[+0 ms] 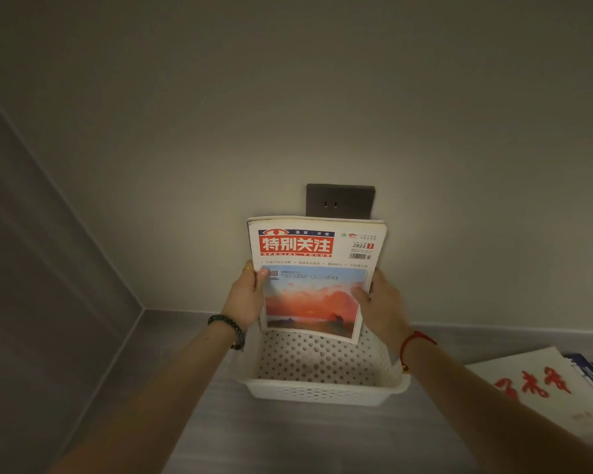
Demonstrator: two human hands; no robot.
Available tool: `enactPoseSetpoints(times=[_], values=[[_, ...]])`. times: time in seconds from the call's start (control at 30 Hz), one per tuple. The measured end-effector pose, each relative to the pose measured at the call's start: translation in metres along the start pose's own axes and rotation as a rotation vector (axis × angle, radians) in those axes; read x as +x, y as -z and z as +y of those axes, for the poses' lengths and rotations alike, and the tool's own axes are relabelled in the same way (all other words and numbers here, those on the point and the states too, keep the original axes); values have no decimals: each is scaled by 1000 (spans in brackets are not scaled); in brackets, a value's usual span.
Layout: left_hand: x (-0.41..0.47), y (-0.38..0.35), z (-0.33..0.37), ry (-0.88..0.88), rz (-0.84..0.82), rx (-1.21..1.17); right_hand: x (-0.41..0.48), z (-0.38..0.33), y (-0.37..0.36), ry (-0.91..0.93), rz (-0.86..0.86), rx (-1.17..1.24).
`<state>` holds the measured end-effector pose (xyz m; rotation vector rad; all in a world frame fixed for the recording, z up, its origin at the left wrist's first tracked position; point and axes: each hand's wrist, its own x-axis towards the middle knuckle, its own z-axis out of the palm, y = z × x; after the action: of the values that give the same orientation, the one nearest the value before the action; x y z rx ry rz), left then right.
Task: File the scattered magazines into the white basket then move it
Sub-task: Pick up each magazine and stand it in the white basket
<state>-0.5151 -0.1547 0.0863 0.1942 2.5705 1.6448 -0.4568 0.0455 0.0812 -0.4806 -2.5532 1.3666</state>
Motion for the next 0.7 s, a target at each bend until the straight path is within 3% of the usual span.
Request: enactPoseSetpoints(times=[0.2,0.4,0.6,0.7], values=[[-1,3,-4,-15,-7,37,1,9,6,34,-2,-74],[-4,1,0,-4,18,7,-2,11,11,-24,-33,0],[-26,7,-1,28,283,-23,-22,21,49,-88,25,66],[-54,2,4,-93,374,-58,-51,34,80,-113,54,187]])
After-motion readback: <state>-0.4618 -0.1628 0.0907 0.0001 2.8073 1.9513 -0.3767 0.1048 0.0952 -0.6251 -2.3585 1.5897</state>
